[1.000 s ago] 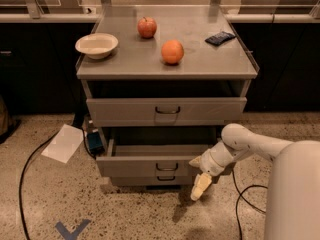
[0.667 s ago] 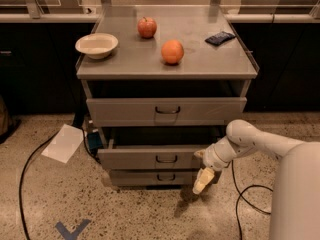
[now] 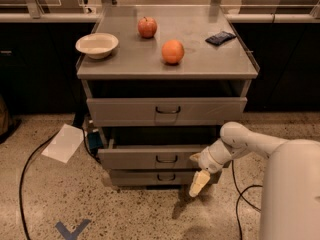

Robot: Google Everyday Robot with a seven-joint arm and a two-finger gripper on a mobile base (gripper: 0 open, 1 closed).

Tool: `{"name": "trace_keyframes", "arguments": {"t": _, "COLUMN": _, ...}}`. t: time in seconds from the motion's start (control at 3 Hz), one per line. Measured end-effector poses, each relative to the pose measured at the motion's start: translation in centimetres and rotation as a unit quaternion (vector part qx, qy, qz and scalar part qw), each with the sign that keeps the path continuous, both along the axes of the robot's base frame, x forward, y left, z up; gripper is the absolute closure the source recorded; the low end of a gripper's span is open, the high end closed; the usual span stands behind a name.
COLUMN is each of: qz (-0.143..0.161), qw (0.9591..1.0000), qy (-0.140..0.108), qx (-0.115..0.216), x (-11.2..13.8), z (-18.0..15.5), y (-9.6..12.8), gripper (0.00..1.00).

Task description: Close middle drawer

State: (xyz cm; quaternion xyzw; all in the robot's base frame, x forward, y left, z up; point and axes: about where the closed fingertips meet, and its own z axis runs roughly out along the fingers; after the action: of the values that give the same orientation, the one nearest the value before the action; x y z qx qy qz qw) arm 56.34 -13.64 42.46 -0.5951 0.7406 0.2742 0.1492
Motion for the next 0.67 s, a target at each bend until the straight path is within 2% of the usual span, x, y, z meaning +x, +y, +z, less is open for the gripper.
{"name": "trace_keyframes", "arguments": {"t": 0.33, "qz": 0.012, "qw": 0.9999, "qy": 0.006, "qx": -0.003, "x": 1.2, "z": -1.0, "y": 1.1, "gripper": 0.00}}
{"name": "trace_keyframes", "arguments": {"t": 0.67, "qz": -0.013, "qw": 0.9996, "qy": -0.020, "qx": -0.017, "x": 3.9, "z": 0.3, "y": -0.2, "gripper": 0.00}}
